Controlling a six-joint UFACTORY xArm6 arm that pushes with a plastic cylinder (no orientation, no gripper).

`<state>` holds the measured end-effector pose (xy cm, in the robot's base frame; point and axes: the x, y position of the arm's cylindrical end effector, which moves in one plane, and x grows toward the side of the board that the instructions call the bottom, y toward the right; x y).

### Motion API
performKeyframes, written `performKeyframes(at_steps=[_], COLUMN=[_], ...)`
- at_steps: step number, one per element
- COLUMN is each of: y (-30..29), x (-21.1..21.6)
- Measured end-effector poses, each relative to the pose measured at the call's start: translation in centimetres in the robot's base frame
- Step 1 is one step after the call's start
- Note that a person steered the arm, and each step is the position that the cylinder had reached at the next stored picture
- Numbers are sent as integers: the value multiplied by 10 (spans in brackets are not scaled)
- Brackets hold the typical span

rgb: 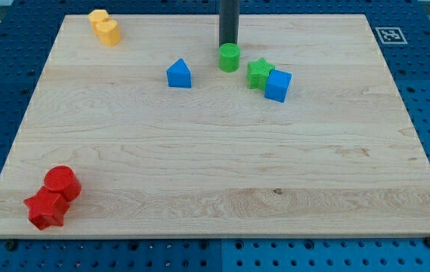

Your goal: Move the arm to the right of the yellow hexagon

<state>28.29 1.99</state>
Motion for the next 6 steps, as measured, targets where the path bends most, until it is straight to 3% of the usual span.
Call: performKeyframes(at_steps=[1, 4, 6], y=[-20, -158, -195], x=[-20, -90, -92])
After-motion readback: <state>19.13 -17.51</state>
